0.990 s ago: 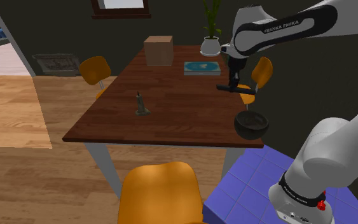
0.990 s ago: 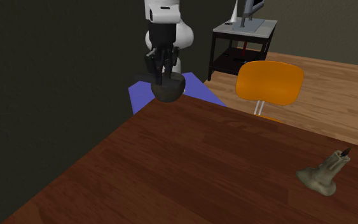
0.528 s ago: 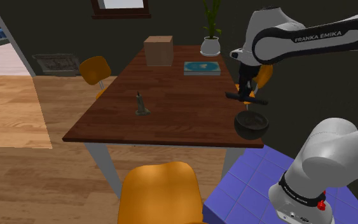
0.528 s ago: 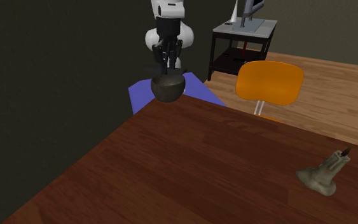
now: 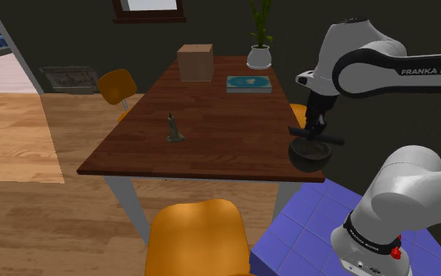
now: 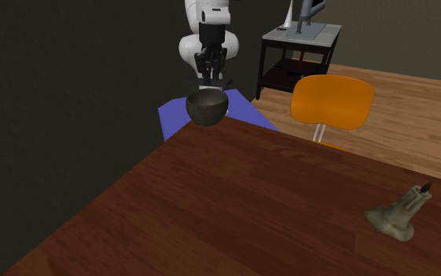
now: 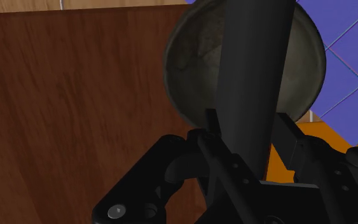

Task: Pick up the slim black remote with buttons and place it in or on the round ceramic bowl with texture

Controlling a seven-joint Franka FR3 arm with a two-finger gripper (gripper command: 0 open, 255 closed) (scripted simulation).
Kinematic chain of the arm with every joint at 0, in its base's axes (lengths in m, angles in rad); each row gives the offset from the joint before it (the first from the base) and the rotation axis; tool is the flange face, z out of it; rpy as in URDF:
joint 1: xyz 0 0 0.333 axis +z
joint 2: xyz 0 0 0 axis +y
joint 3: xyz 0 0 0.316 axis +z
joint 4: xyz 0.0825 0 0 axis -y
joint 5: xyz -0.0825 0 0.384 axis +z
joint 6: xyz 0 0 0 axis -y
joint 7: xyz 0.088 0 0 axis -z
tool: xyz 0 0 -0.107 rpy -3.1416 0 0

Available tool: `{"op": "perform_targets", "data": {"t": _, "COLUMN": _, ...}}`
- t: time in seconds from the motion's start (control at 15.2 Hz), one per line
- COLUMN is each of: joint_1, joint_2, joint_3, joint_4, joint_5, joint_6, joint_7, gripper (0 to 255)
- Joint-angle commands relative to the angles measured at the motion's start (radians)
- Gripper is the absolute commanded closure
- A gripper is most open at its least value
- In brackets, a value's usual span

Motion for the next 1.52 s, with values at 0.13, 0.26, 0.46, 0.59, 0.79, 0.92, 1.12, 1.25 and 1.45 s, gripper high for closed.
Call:
{"op": "perform_targets", "data": {"t": 0.13, "joint_1": -0.006, "joint_2": 0.002, "joint_3": -0.009, "joint_4": -0.051, "joint_5": -0.011, "joint_6": 0.053, "joint_7": 0.003, "gripper": 255}}
{"op": "perform_targets", "data": {"t": 0.26, "joint_1": -0.009, "joint_2": 0.006, "joint_3": -0.014, "joint_4": -0.076, "joint_5": -0.017, "joint_6": 0.082, "joint_7": 0.005, "gripper": 255}}
{"op": "perform_targets", "data": {"t": 0.46, "joint_1": -0.014, "joint_2": 0.018, "joint_3": -0.022, "joint_4": -0.116, "joint_5": -0.027, "joint_6": 0.133, "joint_7": 0.008, "gripper": 255}}
{"op": "perform_targets", "data": {"t": 0.59, "joint_1": -0.014, "joint_2": 0.017, "joint_3": -0.022, "joint_4": -0.116, "joint_5": -0.027, "joint_6": 0.133, "joint_7": 0.008, "gripper": 255}}
{"op": "perform_targets", "data": {"t": 0.79, "joint_1": -0.014, "joint_2": 0.018, "joint_3": -0.022, "joint_4": -0.116, "joint_5": -0.027, "joint_6": 0.133, "joint_7": 0.008, "gripper": 255}}
{"op": "perform_targets", "data": {"t": 0.92, "joint_1": -0.014, "joint_2": 0.018, "joint_3": -0.022, "joint_4": -0.116, "joint_5": -0.027, "joint_6": 0.133, "joint_7": 0.008, "gripper": 255}}
{"op": "perform_targets", "data": {"t": 1.12, "joint_1": -0.014, "joint_2": 0.018, "joint_3": -0.022, "joint_4": -0.116, "joint_5": -0.027, "joint_6": 0.134, "joint_7": 0.008, "gripper": 0}}
{"op": "perform_targets", "data": {"t": 1.25, "joint_1": -0.014, "joint_2": 0.018, "joint_3": -0.022, "joint_4": -0.116, "joint_5": -0.027, "joint_6": 0.133, "joint_7": 0.008, "gripper": 0}}
{"op": "perform_targets", "data": {"t": 1.45, "joint_1": -0.010, "joint_2": 0.005, "joint_3": -0.014, "joint_4": -0.089, "joint_5": -0.018, "joint_6": 0.093, "joint_7": 0.007, "gripper": 0}}
